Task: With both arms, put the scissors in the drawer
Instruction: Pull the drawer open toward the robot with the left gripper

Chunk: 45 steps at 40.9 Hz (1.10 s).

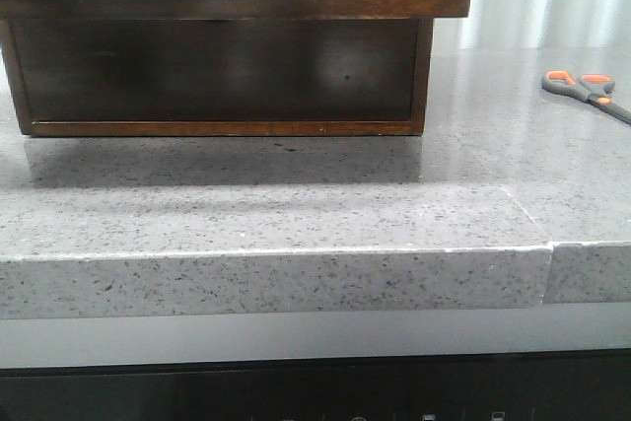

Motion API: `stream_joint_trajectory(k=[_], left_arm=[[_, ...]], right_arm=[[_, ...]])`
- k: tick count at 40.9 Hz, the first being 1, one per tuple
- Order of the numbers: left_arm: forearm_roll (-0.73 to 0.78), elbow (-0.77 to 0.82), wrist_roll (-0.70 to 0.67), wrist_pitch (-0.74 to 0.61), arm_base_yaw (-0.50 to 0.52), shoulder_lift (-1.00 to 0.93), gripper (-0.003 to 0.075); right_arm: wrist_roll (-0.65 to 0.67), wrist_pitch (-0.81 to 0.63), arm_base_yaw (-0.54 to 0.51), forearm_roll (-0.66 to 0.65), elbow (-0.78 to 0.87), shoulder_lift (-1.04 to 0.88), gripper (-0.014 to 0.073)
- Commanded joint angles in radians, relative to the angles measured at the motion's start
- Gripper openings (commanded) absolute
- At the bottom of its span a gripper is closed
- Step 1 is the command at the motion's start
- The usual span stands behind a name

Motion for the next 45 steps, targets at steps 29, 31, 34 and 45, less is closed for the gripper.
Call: stream_joint_trajectory(k=[29,31,34,45], left_arm=[[0.943,-0.333,-0.315,-0.114,-0.173,-0.067,0.0566],[0.943,-0.333,-0.315,-0.130,-0.206,-0.067,0.0566],[0.945,-0.333,-0.309,-0.157,-0.254,-0.067,0.0566],[0.945,-0.333,-0.309,-0.168,-0.316,-0.067,0.0566]], right_arm=[[0.000,-0.057,-0.001,-0.020,-0.024,0.003,0.0573],[0.000,-0.057,-0.001,-0.020,-0.024,0.003,0.0573],[0.000,-0.057,-0.001,-0.020,-0.024,0.003,0.0573],[0.000,-0.057,-0.001,-0.020,-0.024,0.003,0.0573]])
